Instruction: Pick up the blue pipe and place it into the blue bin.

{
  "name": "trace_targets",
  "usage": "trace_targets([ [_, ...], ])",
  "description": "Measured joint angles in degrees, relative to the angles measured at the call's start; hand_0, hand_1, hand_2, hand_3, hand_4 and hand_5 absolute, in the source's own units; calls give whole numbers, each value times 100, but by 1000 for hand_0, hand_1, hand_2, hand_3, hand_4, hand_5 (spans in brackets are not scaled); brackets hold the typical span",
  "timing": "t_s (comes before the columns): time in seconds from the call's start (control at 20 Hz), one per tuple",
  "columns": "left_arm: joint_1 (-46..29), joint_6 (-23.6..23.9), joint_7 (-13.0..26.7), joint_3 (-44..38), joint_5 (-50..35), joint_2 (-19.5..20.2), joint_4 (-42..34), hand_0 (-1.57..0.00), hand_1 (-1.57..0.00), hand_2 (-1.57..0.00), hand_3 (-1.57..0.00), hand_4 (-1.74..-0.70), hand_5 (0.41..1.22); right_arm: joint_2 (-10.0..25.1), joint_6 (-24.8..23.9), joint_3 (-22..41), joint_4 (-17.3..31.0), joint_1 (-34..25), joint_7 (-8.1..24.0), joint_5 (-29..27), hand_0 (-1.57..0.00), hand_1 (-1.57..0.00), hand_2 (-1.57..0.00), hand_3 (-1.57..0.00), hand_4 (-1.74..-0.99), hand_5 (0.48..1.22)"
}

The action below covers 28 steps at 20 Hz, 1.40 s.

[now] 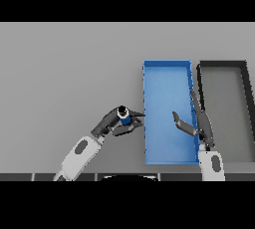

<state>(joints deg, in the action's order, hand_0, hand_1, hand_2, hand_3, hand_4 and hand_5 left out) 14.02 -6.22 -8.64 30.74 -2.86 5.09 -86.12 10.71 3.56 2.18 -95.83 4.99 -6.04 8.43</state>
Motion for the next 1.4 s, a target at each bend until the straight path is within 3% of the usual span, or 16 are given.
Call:
trace_targets([
  [0.1,101,-84,153,43,30,-68,-157,-1560,-1562,-1563,-1563,-1466,1217,-23,3,40,-26,-30,85,24,1,1,1,1,-1170,644],
  [0.35,197,-226,545,39,78,-150,-355,-1567,-1568,-1568,-1568,-1466,1220,18,-6,27,-86,77,-135,57,1,1,1,1,-1145,643],
  [0.5,114,-303,495,29,189,-155,-296,-1569,-1569,-1570,-1570,-1466,1220,-285,-455,160,-615,729,-202,395,1,1,1,1,-1138,643],
  [0.6,133,-309,491,-42,221,-180,-276,-1570,-1570,-1570,-1570,-1466,1220,-575,-873,280,-1067,1310,-174,737,1,1,1,1,-1188,643],
  [0.75,140,-351,539,-95,266,-251,-246,-1570,-1570,-1571,-1571,-1467,1220,-894,-1299,431,-1547,1809,53,1148,1,1,-20,1,-1187,642],
  [0.8,72,-413,452,-87,283,-222,-265,-1571,-1571,-1571,-1571,-1467,1221,-901,-1283,434,-1655,1923,-62,1090,1,-2,-41,1,-1195,648],
  [0.9,88,-454,496,-73,322,-300,-291,-1571,-1571,-1571,-1571,-1467,1221,-904,-788,513,-2042,1986,-386,370,1,-22,-89,-1,-1202,624],
  [1.0,90,-541,491,-148,264,-313,-315,-1571,-1571,-1571,-1571,-1467,1221,-613,-210,486,-2398,1752,166,-357,1,-29,-120,-1,-1215,607],
  [1.1,125,-580,499,-191,312,-328,-298,-1571,-1571,-1571,-1571,-1467,1221,-290,281,481,-2471,1450,968,-829,1,-18,-117,0,-1228,588],
  [1.2,32,-625,505,-138,371,-375,-325,-1571,-1571,-1571,-1571,-1467,1221,-9,623,488,-2510,944,1516,-1185,1,-11,-106,0,-1247,568],
  [1.4,81,-640,645,-212,486,-389,-359,-1571,-1571,-1571,-1571,-1467,1221,319,901,741,-2640,54,2345,-1357,1,-4,-81,1,-1281,558],
])
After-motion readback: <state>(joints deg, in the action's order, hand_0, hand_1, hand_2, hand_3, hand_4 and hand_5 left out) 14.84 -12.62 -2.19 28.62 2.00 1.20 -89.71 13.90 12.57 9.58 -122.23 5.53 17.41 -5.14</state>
